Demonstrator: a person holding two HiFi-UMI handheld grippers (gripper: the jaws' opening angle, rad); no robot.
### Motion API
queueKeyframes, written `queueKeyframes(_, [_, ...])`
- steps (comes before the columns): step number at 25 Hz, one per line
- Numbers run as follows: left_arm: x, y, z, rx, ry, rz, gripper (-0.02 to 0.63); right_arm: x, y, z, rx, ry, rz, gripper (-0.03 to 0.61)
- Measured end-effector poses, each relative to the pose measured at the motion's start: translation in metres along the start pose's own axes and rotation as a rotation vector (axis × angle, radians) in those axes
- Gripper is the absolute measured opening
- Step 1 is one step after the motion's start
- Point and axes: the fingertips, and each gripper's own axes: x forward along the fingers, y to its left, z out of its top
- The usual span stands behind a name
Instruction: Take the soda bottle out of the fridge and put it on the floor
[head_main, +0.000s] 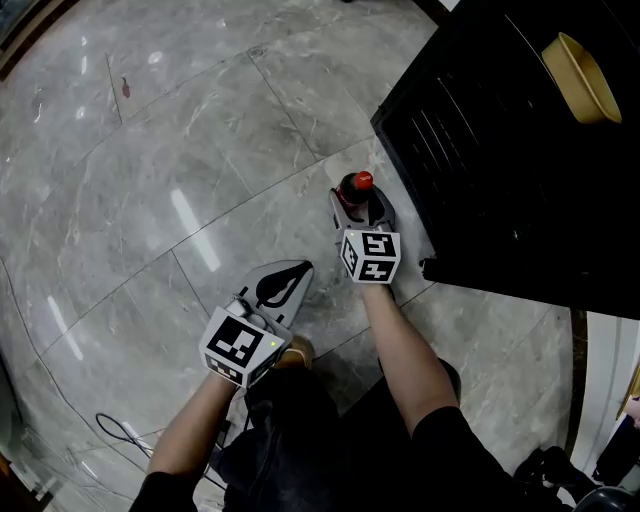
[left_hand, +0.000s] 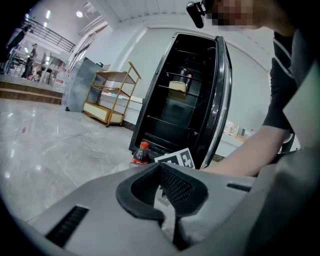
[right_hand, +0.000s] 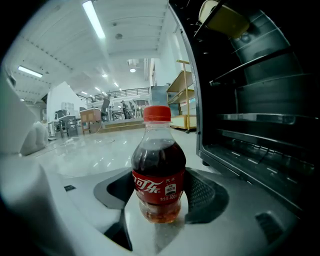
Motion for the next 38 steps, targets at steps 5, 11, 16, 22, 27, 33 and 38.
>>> queueKeyframes(5, [0.003,0.004,-0.005,-0.012,0.007,0.007,0.006,-0.002,-0.006,-0.011,-0.001,0.006,-0.018,0.316])
queueKeyframes(11, [0.002,0.008,-0.012,-0.032,0.01,0.023,0.006,-0.006,-0.001,-0.016,-0.036,-0.001,-0.009,0.316])
queueKeyframes(16, [0.003,0.006,-0.016,-0.038,0.016,0.03,0.006,-0.006,0.0,-0.019,-0.041,0.021,0.01,0.316])
queueKeyframes(22, [-0.003,0.004,-0.013,-0.044,0.017,0.038,0.007,-0.013,0.001,-0.02,-0.02,0.045,-0.008,0.318])
queueKeyframes(27, [-0.014,0.0,-0.009,-0.043,0.01,0.045,0.006,-0.025,0.005,-0.025,-0.021,0.07,-0.003,0.352])
queueKeyframes(33, [-0.017,-0.012,-0.007,-0.044,0.008,0.045,0.007,-0.039,0.015,-0.014,-0.06,0.074,0.031,0.356])
queueKeyframes(38, [-0.02,-0.024,0.019,-0.06,0.001,0.049,0.006,-0.062,0.016,0.018,-0.038,0.073,0.047,0.356])
